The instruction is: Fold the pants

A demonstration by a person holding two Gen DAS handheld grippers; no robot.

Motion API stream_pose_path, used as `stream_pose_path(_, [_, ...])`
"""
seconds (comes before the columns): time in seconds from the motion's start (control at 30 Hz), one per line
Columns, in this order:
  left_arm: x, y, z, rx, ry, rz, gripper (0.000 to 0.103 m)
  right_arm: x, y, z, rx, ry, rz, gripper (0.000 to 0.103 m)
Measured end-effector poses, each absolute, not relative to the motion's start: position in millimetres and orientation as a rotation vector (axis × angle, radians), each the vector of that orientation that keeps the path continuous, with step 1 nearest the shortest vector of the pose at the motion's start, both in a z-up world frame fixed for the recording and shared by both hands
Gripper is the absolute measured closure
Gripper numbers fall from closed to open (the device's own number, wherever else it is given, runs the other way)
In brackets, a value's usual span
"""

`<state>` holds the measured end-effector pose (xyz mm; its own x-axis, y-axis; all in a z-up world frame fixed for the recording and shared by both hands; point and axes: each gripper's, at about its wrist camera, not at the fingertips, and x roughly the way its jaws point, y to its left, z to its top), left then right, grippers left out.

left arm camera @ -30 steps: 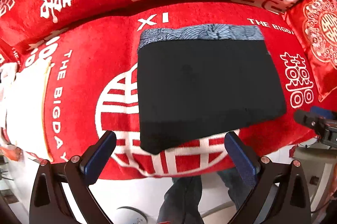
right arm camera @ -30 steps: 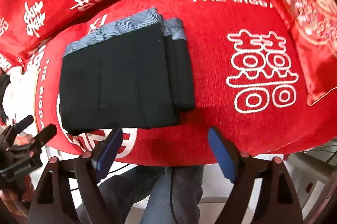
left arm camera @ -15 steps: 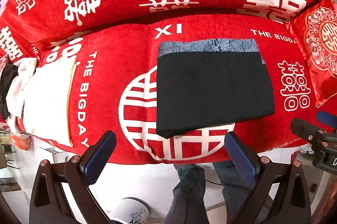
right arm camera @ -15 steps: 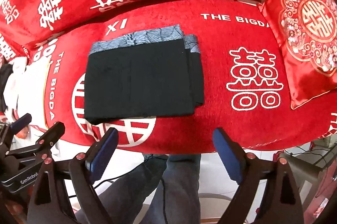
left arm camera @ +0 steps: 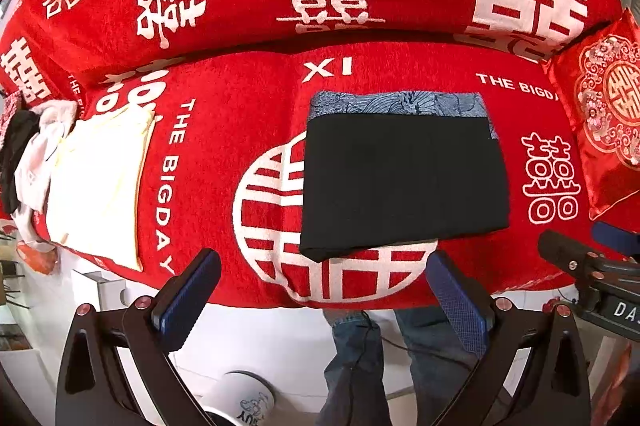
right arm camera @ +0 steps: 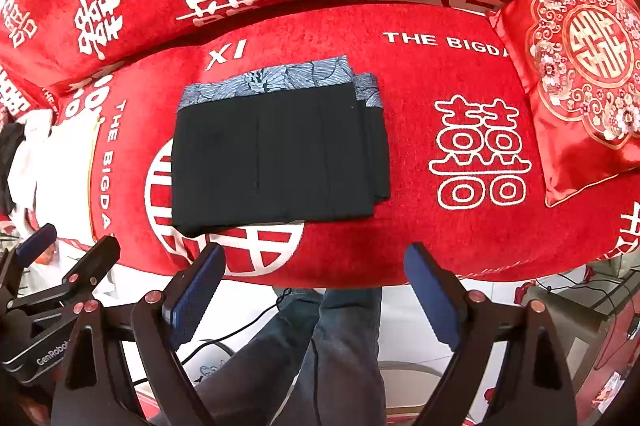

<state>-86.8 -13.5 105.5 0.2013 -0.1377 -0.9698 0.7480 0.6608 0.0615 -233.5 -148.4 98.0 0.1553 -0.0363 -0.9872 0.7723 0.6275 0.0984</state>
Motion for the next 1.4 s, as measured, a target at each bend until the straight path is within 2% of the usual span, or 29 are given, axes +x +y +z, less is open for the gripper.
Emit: stream_pose_path(1.4, [-86, -20, 114, 0.613, 1.223, -0.703, 0.0, -222, -146, 113, 0.671, 1.294, -0.691, 0.01])
